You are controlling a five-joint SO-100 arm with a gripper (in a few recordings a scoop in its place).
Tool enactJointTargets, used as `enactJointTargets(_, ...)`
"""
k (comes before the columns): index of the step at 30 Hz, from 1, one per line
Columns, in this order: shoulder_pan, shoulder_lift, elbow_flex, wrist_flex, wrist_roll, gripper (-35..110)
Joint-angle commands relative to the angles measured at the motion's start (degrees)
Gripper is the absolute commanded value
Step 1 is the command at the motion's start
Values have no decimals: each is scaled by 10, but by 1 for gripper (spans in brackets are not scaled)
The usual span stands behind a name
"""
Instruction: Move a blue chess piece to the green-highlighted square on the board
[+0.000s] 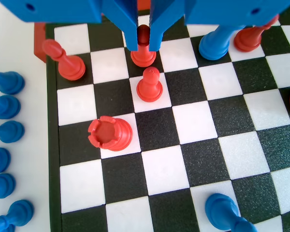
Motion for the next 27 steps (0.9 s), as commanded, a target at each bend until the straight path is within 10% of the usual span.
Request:
enactJointTargets(1,5,47,-47,13,-2,1)
enactJointTargets(27,246,278,-35,104,77,1)
